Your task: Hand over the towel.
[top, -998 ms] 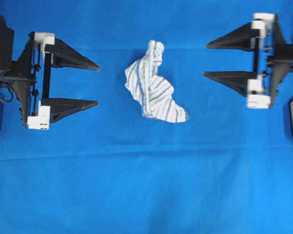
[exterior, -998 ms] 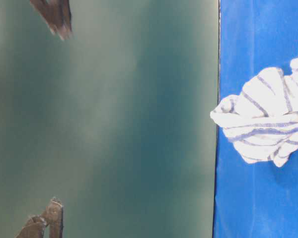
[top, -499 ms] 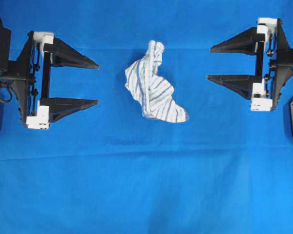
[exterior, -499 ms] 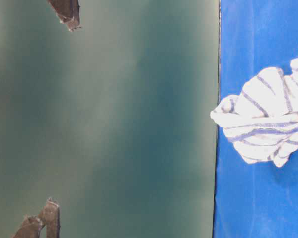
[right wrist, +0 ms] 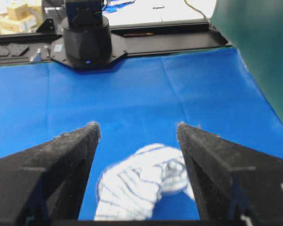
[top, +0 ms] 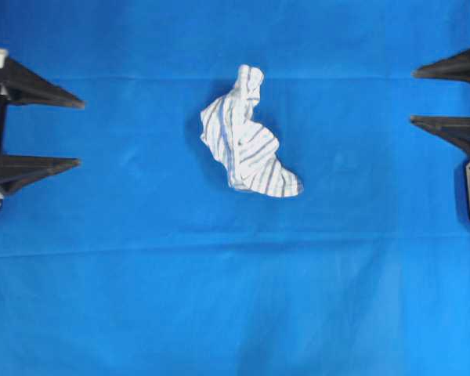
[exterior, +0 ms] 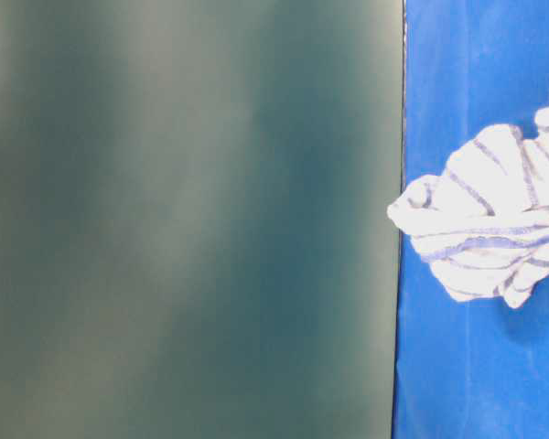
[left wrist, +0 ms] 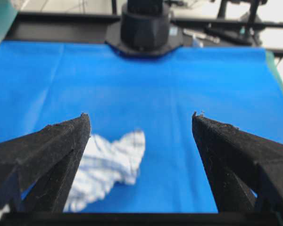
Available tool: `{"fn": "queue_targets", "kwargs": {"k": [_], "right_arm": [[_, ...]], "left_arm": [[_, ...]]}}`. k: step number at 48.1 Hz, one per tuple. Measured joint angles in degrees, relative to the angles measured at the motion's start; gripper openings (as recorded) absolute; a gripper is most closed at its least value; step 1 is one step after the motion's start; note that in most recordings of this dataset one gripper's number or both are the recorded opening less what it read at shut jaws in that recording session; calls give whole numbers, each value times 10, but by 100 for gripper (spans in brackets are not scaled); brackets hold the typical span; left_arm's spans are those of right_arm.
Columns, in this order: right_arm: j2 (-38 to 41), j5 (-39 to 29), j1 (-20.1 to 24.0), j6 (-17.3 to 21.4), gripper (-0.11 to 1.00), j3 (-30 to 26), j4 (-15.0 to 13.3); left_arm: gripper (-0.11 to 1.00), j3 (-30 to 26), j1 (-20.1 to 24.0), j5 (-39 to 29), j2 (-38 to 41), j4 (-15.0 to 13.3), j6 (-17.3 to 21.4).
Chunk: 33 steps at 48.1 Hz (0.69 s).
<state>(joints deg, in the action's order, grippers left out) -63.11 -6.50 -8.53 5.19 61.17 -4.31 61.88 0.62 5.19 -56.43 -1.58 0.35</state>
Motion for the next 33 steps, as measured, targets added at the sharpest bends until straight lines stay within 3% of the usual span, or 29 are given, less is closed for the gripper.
{"fn": "queue_targets", "kwargs": {"k": [16, 33], "right_arm": [[-142, -11, 0, 2, 68, 120, 1], [-148, 70, -2, 1, 68, 192, 13]], "left_arm": [[91, 128, 0, -21, -169, 1, -1], [90, 213, 0, -26, -244, 0, -11]]}}
